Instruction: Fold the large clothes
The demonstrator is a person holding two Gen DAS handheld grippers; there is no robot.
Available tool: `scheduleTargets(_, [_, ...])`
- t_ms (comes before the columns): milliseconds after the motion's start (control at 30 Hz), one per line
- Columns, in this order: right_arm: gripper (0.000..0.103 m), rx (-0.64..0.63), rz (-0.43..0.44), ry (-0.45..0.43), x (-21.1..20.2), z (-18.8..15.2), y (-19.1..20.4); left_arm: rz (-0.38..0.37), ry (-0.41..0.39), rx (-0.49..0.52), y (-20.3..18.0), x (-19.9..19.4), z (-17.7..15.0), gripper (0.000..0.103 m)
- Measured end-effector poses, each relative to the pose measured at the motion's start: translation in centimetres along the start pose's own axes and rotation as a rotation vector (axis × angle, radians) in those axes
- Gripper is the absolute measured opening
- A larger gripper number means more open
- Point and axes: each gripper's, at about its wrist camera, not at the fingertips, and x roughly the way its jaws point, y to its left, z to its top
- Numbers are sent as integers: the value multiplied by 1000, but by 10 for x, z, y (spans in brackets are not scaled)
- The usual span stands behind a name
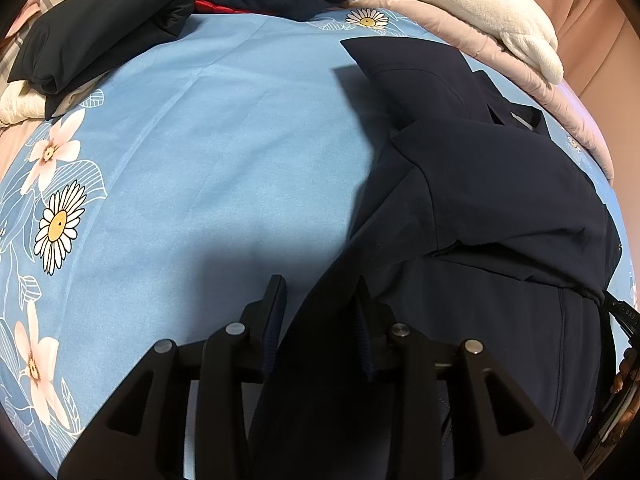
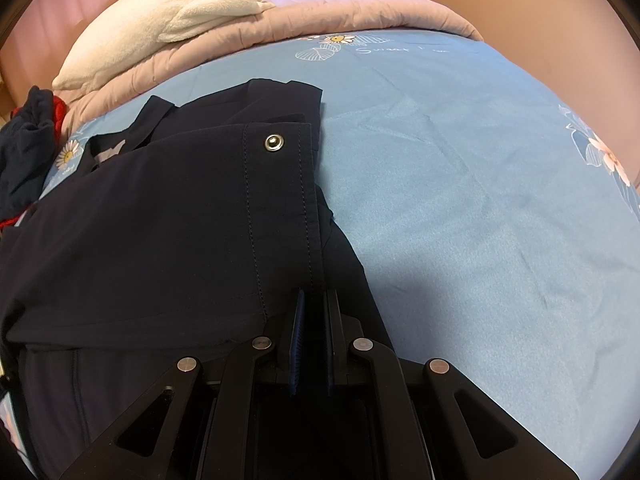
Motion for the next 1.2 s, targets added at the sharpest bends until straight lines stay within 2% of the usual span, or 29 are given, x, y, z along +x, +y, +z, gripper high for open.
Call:
scheduleTargets(233, [4, -2, -2, 0, 1, 0, 0, -2, 0, -3, 0, 0, 0, 36])
scheduleTargets(400, [4, -1, -9, 1, 1, 0, 1, -15, 7, -17, 1, -3, -1, 45])
scheduleTargets(500, [5, 13, -10, 0, 1, 0, 1, -26, 5, -28, 3, -9, -4, 46])
scheduleTargets(633, [8, 31, -8, 4, -2, 1, 1, -42, -22, -34, 3, -26, -7, 46])
scheduleTargets(700, [8, 17, -20, -1, -5, 2, 4, -48, -52, -27, 2, -41, -8, 50])
scheduleTargets(767, [13, -4, -49, -10, -11, 1, 8, -58, -91, -25, 3, -59, -8, 55])
scheduleTargets(833, [29, -23, -77, -33, -20, 0, 13, -69, -123, -23, 4, -76, -9, 57])
scheduleTargets(900, [39, -32, -71, -64, -32, -2, 14, -78, -161, -21, 6, -96, -10, 64])
scheduleTargets(1033, [47, -58, -51, -116, -60, -4, 20, -84, -232, -12, 10, -136, -15, 67])
scheduleTargets(1067, [49, -68, -54, -131, -66, -5, 22, -86, -251, -11, 11, -148, -18, 72])
scheduleTargets(1100, [57, -78, -59, -154, -76, -5, 25, -87, -261, -11, 12, -154, -19, 82])
scheduleTargets(1133, [64, -85, -60, -178, -85, -5, 27, -90, -280, -10, 13, -165, -22, 85])
scheduleTargets(1200, [70, -100, -50, -219, -100, -6, 29, -104, -316, -6, 15, -182, -28, 91])
